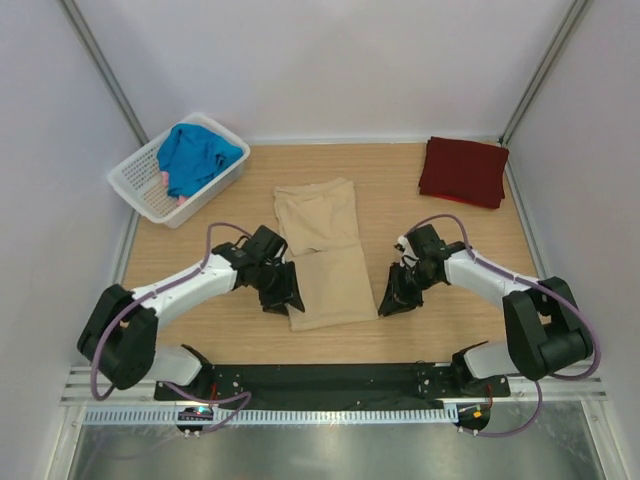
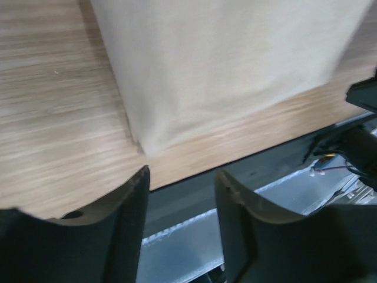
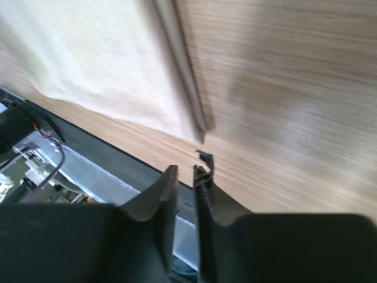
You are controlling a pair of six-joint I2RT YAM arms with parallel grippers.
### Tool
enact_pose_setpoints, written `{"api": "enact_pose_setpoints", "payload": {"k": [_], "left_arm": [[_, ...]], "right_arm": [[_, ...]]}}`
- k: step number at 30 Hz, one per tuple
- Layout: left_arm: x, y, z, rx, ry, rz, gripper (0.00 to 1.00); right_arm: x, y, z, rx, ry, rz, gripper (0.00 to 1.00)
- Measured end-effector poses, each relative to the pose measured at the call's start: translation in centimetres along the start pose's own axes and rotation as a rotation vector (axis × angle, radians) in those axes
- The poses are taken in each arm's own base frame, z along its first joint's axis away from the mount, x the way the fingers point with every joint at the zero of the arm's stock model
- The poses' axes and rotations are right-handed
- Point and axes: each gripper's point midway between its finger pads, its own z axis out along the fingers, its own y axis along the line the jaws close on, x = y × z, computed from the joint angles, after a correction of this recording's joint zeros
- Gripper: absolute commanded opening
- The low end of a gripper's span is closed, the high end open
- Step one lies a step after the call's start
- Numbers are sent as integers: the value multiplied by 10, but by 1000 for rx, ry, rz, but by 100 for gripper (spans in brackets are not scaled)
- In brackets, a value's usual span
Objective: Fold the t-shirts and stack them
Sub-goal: Fold the tshirt
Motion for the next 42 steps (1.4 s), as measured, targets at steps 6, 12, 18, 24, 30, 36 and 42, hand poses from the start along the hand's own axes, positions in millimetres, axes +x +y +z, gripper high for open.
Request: {"api": "enact_pose_setpoints", "payload": {"k": [6, 12, 18, 24, 30, 36, 42], "left_arm": [[-25, -31, -36, 48, -95, 22, 63], [8, 9, -10, -41, 8, -115, 66], [38, 37, 5, -104, 73, -283, 66], [32, 27, 6, -51, 27, -357, 67], [34, 30, 5, -29, -6, -417, 67], [37, 34, 11, -24, -9, -472, 65], [31, 32, 15, -5, -30, -515, 60]], "right_arm": [[-12, 12, -15, 0, -37, -49, 53], [0, -1, -5, 25, 5, -13, 53], [2, -7, 9, 13, 10, 51, 52], [2, -3, 20, -43, 18, 132, 48], [-6, 1, 26, -65, 3, 167, 34], [-8, -4, 29, -47, -21, 189, 1], [-8, -4, 30, -56, -28, 191, 1]]}}
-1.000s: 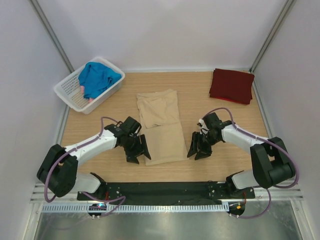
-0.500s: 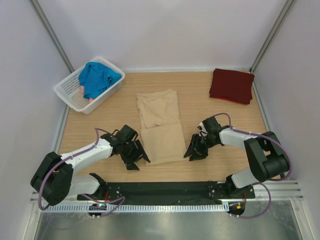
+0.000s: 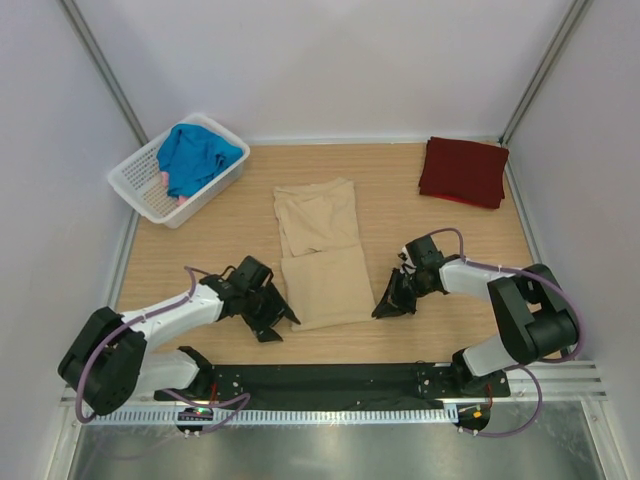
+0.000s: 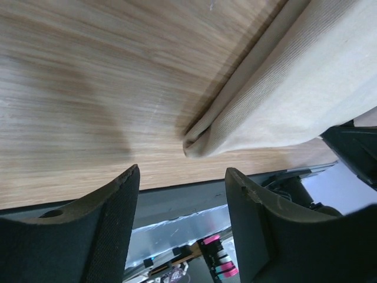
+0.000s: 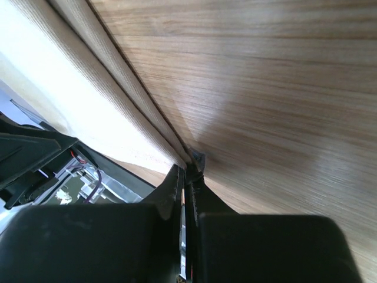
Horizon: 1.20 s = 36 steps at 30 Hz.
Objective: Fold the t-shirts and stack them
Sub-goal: Fold the tshirt
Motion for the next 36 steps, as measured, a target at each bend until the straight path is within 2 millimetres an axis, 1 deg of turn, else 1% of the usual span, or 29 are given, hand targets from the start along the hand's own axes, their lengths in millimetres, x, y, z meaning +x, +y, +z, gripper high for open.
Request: {"api": "enact_pose_setpoints", "payload": {"k": [5, 11, 12, 14, 15, 16, 17, 23, 26, 30, 33, 34, 36], "left_arm": [[-3, -1, 9, -6, 0, -32, 55], [0, -6, 17, 2, 29, -56, 45], [0, -7, 18, 8, 31, -58, 37], [0, -7, 20, 21, 33, -56, 26], [-1, -8, 22, 24, 34, -61, 15], [0, -8, 23, 26, 38, -63, 6], [-1, -8, 25, 26, 38, -58, 0], [2, -12, 27, 35, 49, 8, 0], [8, -5, 22, 17, 23, 54, 0], [30, 9, 5, 18, 22, 107, 0], [45, 10, -13, 59, 22, 139, 0], [47, 10, -18, 69, 17, 141, 0], [44, 8, -30, 65, -14, 133, 0]], "right_arm": [[0, 0, -1, -2, -10, -6, 1], [-1, -1, -2, -1, -24, -12, 1], [-1, -1, -2, -1, -26, -13, 1], [-1, -1, -2, 0, -30, -14, 1], [-1, -2, -2, 1, -31, -14, 1], [-1, -2, -2, 2, -32, -14, 1], [-1, -2, -2, 1, -32, -15, 1], [3, -2, -3, 10, -44, -50, 1], [17, -3, -7, 30, -47, -88, 1], [43, -3, -23, 23, -59, -128, 1], [56, 2, -42, -5, -94, -149, 1], [58, 2, -46, -10, -104, -152, 1], [62, 2, -54, -2, -111, -152, 1]]}}
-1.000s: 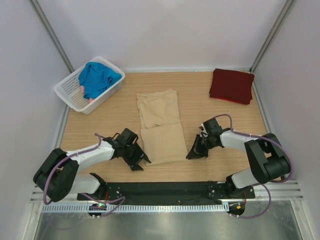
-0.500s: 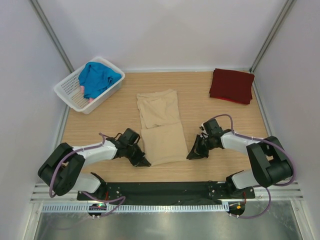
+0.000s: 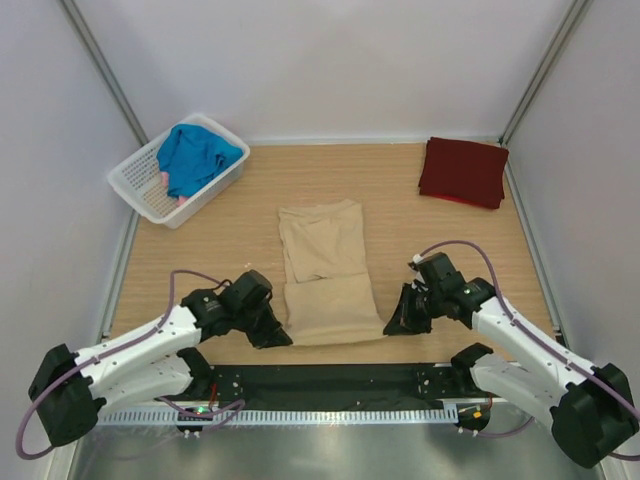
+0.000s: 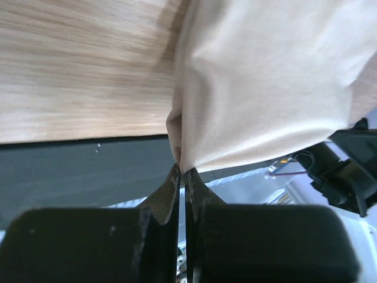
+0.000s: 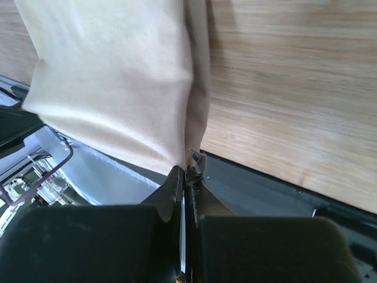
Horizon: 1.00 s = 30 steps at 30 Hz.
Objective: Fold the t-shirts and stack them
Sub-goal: Fold the tshirt
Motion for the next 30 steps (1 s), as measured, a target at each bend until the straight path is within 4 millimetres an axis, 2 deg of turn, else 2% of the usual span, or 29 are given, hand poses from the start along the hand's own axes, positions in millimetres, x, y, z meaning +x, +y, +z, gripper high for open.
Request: {"api": "enact_pose_setpoints", "payload": {"k": [2, 4, 7, 9, 13, 19, 25, 30], "left_arm": [[-8, -13, -15, 5, -44, 1, 0], [-25, -40, -36, 48, -102, -4, 0], [-69, -77, -61, 99, -192, -38, 0], [-99, -91, -69, 87, -236, -42, 0], [-154, -115, -64, 30, -246, -13, 0], [-213, -144, -52, 11, -230, 50, 0], [-251, -164, -49, 48, -222, 87, 0], [-284, -183, -33, 74, -194, 117, 1]], "right_arm": [[-3, 7, -9, 22, 4, 1, 1], [-16, 20, -17, 42, 0, -8, 1], [-52, 53, -25, 50, -30, -51, 1], [-82, 75, -27, 38, -63, -83, 1], [-135, 97, -27, 31, -108, -95, 1], [-204, 112, -15, 13, -128, -94, 1], [-248, 121, -3, -1, -132, -99, 1], [-277, 129, 1, -23, -150, -107, 1]]}}
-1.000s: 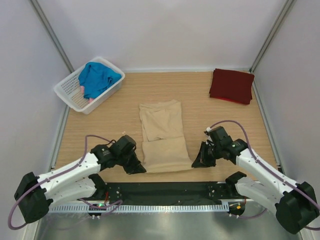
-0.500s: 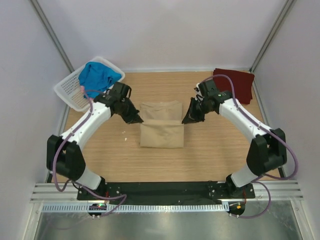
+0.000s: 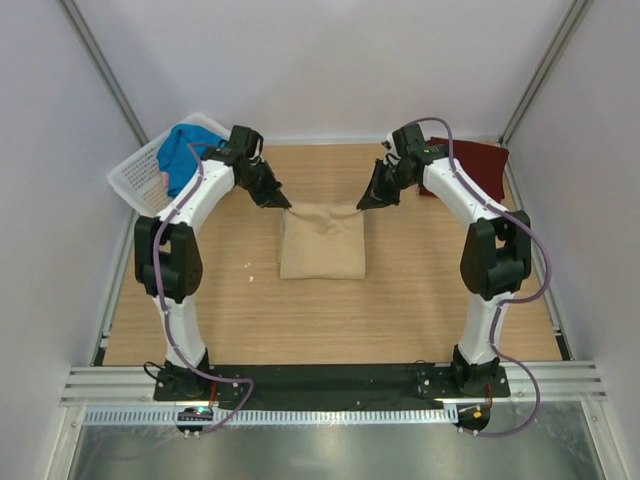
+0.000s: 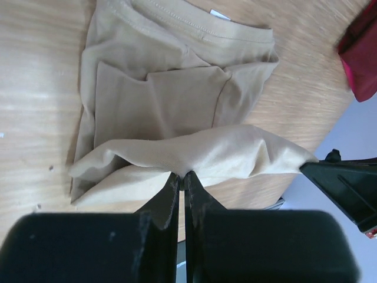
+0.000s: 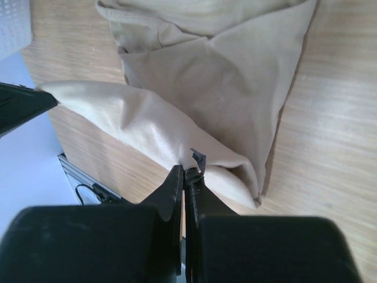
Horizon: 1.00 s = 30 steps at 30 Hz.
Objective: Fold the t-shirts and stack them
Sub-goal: Fold the tshirt
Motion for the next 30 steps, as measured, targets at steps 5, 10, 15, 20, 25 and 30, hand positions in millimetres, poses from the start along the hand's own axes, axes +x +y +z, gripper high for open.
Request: {"api": "enact_pose_setpoints", "payload": {"k": [5, 10, 15, 20, 25, 30], "left_arm": [[-15, -1, 22, 8, 27, 15, 3], [-33, -2, 35, 28, 30, 16, 6], [-55, 11, 57, 22, 20, 0, 21], [-95, 34, 81, -22, -39, 6, 40], [-125, 42, 73, -68, -122, 51, 40], [-96, 36, 42, -42, -115, 85, 52]], "right_arm": [[-19, -10, 20, 3, 7, 16, 1], [-34, -22, 43, 15, 23, 39, 1], [-52, -33, 59, 7, 0, 42, 15], [-99, -55, 90, 2, -81, 35, 38], [-122, -84, 94, 67, -125, 43, 53], [-116, -79, 72, 59, -128, 10, 57]]}}
